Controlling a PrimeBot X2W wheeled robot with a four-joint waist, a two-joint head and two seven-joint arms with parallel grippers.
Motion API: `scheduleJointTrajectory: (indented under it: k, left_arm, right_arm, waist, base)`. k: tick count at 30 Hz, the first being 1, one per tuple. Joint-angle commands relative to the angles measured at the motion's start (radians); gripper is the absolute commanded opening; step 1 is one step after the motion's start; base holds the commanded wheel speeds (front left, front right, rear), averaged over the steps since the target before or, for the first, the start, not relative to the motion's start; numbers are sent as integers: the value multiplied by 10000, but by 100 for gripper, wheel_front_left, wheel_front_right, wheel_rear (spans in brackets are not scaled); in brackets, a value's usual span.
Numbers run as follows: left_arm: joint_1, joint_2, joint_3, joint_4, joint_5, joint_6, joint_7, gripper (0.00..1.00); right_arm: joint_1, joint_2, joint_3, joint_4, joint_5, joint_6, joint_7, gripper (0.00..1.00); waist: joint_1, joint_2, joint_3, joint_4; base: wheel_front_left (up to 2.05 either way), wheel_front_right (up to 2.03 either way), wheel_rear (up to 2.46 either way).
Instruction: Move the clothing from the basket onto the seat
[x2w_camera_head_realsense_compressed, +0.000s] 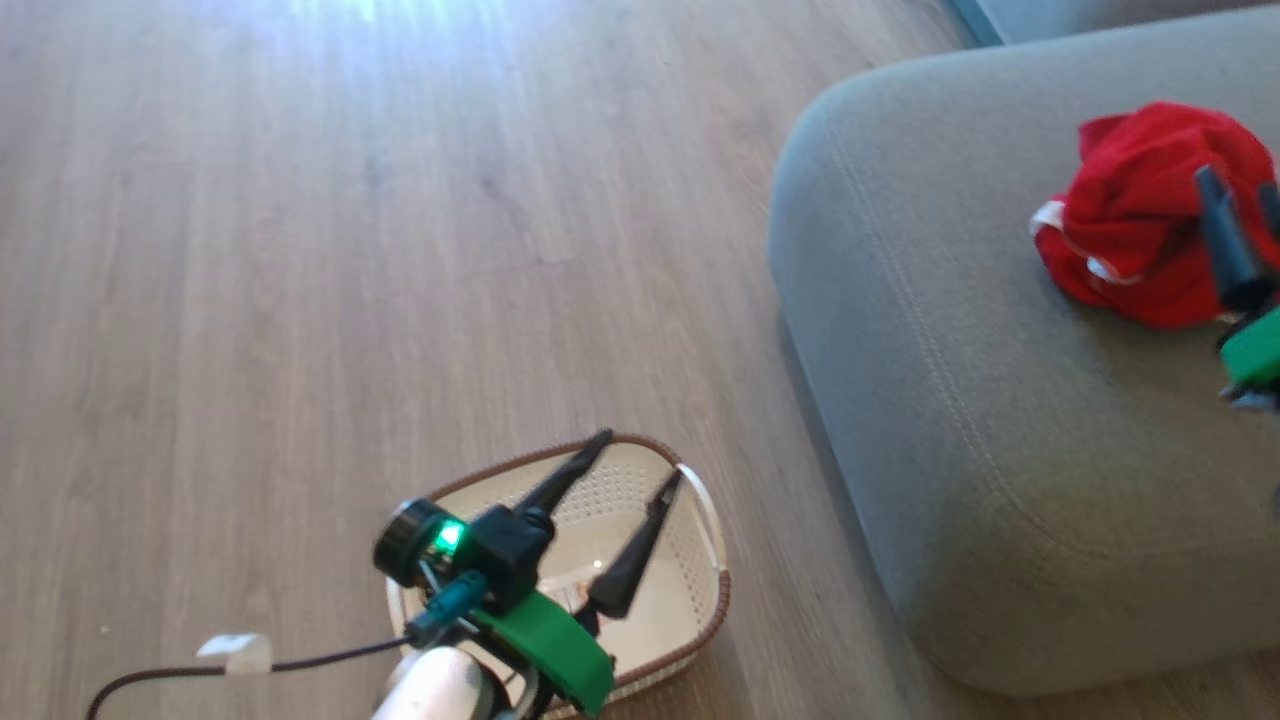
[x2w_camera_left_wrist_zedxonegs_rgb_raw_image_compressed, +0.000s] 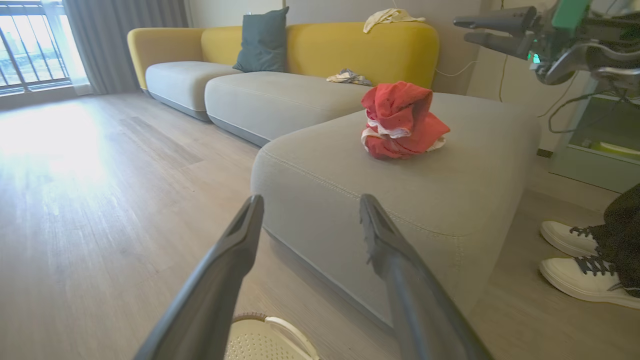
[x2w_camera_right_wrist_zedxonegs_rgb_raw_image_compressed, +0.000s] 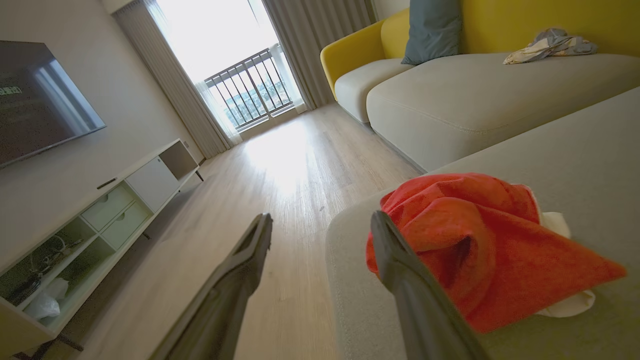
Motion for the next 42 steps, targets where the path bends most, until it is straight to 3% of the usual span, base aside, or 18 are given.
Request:
scheduleJointTrajectory:
  k: [1, 6, 8, 10, 17, 23, 33, 42]
  left_arm:
    - [-260, -87, 574, -422, -1, 140, -51, 100]
    - [-56, -90, 1261, -675, -332, 785, -51, 100]
    - [36, -91, 1848, -845, -400, 1361, -51, 100]
    - [108, -91, 2173, -893, -443, 1656, -51, 100]
    - [330, -92, 2757, -856, -142, 1963, -51, 100]
    - [619, -92, 3268, -1045, -45, 2530, -51, 100]
    - [1166, -93, 3317, -994, -59, 2129, -51, 100]
    - [1350, -93, 3303, -632, -346, 2133, -51, 100]
  right_arm:
    - [429, -234, 187, -1009, 251, 0, -346, 100]
    - [1885, -56, 467, -2610, 439, 0, -1211, 100]
    - [2583, 172, 638, -3103, 135, 0, -1764, 100]
    - [2974, 367, 756, -3265, -230, 0, -2087, 100]
    - [3873, 1228, 887, -3442, -1349, 0, -2650, 100]
    - [4531, 2057, 716, -3445, -2146, 0, -2823, 100]
    - [5400, 3395, -252, -3566, -3318, 0, -2842, 100]
    - [5729, 3850, -653, -3598, -3822, 0, -2844, 100]
  waist:
    - [1, -1, -252, 407]
    - [1, -1, -456, 953]
    - [1, -1, -521, 1276]
    - [1, -1, -562, 1487]
    - [1, -1, -700, 2046]
    - [1, -1, -794, 2484]
    - [1, -1, -834, 2668]
    - [1, -1, -852, 2665]
  base:
    - [0, 0, 0]
    - [0, 0, 0]
    - [0, 0, 0]
    - [0, 0, 0]
    - [0, 0, 0]
    - [0, 0, 0]
    - [0, 0, 0]
    - [0, 0, 0]
